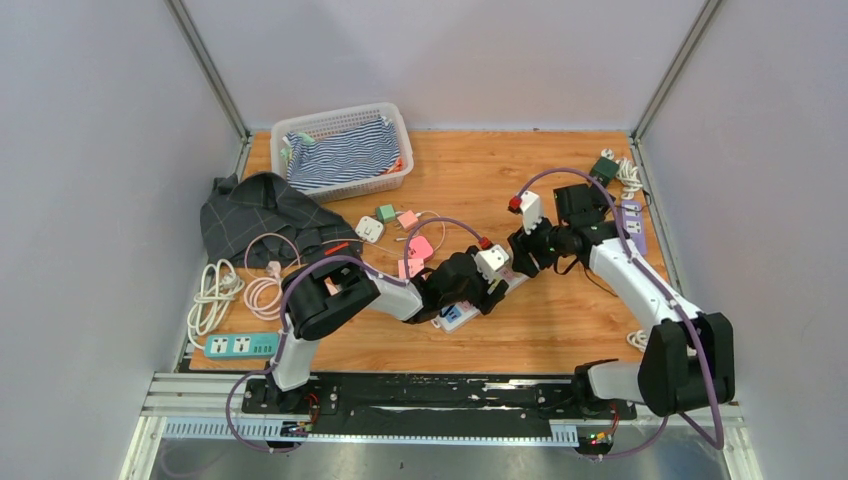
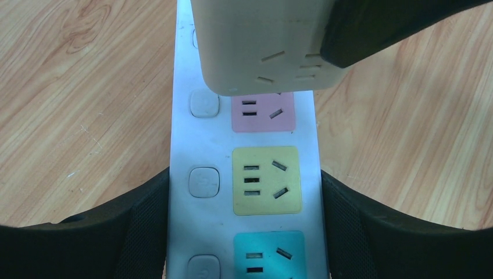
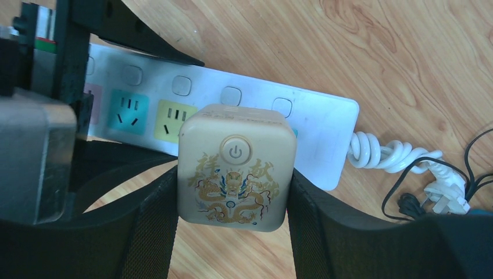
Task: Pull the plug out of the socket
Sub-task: Remove the plug from the socket, then place the plug at the center of the board.
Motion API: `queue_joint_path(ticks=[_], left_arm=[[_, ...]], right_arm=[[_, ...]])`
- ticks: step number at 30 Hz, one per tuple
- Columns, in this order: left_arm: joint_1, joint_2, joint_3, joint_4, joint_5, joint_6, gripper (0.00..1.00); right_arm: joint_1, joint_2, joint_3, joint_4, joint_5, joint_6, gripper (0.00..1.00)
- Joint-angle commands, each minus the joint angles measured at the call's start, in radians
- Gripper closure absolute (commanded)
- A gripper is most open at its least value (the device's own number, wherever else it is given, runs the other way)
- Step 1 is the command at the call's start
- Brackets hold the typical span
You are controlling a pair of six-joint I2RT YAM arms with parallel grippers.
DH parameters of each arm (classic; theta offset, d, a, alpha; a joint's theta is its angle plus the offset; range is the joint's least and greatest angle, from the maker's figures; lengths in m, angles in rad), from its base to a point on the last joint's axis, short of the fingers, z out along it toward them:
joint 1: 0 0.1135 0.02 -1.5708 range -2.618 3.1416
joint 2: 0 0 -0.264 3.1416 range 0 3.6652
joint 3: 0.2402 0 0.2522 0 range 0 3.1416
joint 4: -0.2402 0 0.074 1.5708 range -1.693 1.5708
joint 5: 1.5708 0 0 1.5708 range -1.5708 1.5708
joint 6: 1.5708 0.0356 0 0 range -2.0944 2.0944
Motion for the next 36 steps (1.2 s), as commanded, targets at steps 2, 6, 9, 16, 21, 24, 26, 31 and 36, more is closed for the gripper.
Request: queue_joint_path(ticks=[2,6,9,16,21,24,26,31,36], left_arm=[[0.009,0.016,-0.038,-0.097,-0.025,-0.018,1.00],[0.011,-0.068,-0.068,-0.097,-0.015,-0.018,0.70],[0.010,-0.152,-0.091,-0.097,0.018,-0.036,0.43],[0.011,-0.329,-0.132,-0.097,0.030,-0.054,0.18],[0.010,-0.402,-0.163,-0.097,0.036,-0.045,0.16],[0.010,-0.415,-0.183,-0.097,0.031,-0.044,0.16],[0.012,-0.419,-0.192,-0.097,0.030,-0.048,0.16],[0.010,-0.469,-0.236,-0.096,0.034,-0.045,0.16],[0.011,-0.602,-0.313,-0.080,0.032,0.021,0.14]], right_arm=[[-0.054,-0.059,0.013,-0.029,-0.120,-0.026,1.00],[-0.088,-0.075,0.021,-0.053,-0.187,-0.041,1.00],[-0.105,-0.088,0.026,-0.062,-0.220,-0.043,1.00],[-0.126,-0.125,0.023,-0.070,-0.323,-0.039,1.00],[-0.125,-0.146,0.018,-0.070,-0.363,-0.038,1.00],[-0.127,-0.155,0.016,-0.069,-0.370,-0.036,1.00],[-0.126,-0.157,0.016,-0.069,-0.374,-0.036,1.00],[-0.127,-0.148,0.013,-0.064,-0.427,-0.013,1.00],[-0.128,-0.127,0.007,-0.051,-0.577,0.028,1.00]])
